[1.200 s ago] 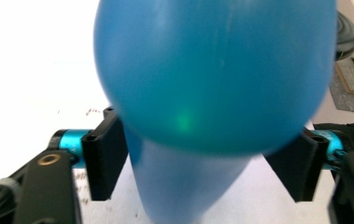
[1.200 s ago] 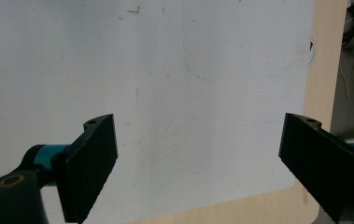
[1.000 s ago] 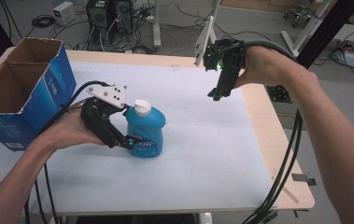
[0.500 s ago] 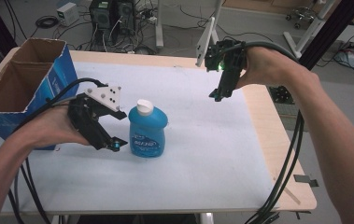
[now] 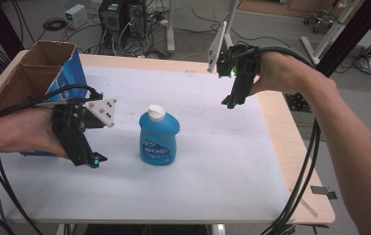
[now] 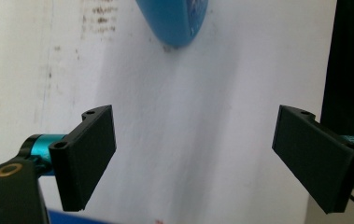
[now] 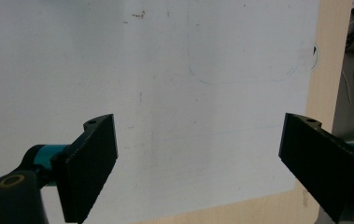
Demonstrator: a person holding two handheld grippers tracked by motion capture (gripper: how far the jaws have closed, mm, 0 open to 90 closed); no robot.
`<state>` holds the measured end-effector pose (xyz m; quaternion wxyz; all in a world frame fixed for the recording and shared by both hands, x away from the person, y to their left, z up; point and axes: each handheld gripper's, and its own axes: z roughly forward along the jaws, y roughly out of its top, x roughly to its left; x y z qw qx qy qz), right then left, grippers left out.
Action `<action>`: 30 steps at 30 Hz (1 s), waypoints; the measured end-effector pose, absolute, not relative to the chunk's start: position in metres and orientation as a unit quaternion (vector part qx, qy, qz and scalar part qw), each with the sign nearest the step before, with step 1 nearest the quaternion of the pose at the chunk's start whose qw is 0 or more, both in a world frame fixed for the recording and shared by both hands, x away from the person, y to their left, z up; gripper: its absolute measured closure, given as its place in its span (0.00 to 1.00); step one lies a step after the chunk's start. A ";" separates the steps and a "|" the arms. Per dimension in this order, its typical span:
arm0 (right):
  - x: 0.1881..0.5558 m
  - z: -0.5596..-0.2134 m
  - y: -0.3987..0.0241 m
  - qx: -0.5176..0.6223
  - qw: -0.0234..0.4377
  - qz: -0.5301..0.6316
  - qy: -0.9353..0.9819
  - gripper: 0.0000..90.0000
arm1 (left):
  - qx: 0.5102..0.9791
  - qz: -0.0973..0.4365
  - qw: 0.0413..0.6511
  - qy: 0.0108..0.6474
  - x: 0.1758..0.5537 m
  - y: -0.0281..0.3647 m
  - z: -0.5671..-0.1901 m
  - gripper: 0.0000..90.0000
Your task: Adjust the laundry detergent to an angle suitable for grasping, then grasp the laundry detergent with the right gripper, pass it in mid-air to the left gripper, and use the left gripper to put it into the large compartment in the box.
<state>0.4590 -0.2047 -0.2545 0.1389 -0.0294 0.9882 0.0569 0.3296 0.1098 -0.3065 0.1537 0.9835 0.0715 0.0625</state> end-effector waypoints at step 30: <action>0.455 -0.253 -0.201 -0.026 0.136 0.063 0.988 0.12 | 0.997 0.027 0.039 0.059 0.319 0.111 -0.308 0.15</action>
